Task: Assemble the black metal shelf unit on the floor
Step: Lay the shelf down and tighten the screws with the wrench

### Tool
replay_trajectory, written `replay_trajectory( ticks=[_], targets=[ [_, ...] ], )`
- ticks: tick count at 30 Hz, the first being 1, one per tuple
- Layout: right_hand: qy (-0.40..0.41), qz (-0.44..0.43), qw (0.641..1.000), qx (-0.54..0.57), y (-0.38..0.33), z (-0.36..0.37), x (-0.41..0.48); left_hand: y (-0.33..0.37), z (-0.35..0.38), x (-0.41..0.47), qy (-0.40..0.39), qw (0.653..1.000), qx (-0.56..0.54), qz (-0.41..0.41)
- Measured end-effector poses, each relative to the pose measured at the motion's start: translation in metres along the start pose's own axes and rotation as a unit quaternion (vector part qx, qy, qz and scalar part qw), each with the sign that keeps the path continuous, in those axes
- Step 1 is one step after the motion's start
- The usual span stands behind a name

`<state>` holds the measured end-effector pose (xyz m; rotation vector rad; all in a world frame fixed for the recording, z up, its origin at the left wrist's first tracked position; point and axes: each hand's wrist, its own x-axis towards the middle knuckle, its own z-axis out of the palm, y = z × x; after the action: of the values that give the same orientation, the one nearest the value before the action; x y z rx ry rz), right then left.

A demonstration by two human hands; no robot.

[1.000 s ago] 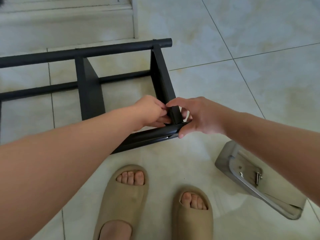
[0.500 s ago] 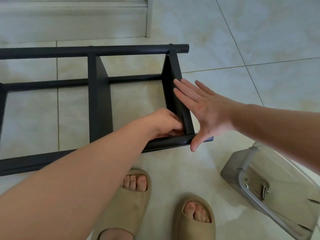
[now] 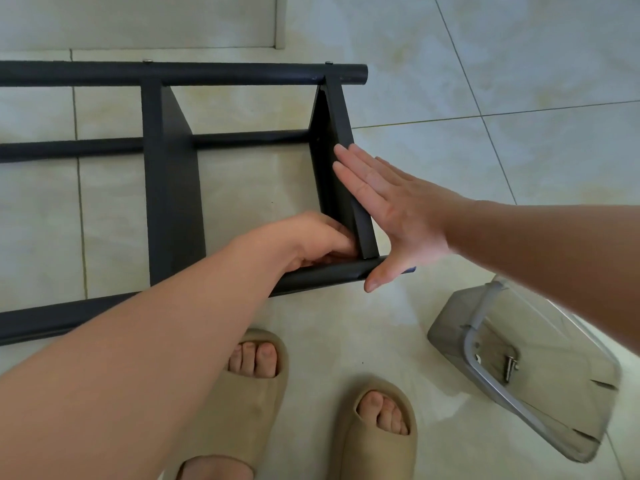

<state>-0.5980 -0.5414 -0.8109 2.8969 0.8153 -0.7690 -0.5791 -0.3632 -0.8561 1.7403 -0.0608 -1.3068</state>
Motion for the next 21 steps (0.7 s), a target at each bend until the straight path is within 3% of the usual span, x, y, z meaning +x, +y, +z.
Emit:
replay_trajectory(
  ticks=[21],
  targets=[
    [0.01,0.002,1.0,-0.024,0.0009,0.004,0.0012,-0.0027,-0.0031,0.0041,-0.077,0.988,-0.114,-0.073]
  ],
)
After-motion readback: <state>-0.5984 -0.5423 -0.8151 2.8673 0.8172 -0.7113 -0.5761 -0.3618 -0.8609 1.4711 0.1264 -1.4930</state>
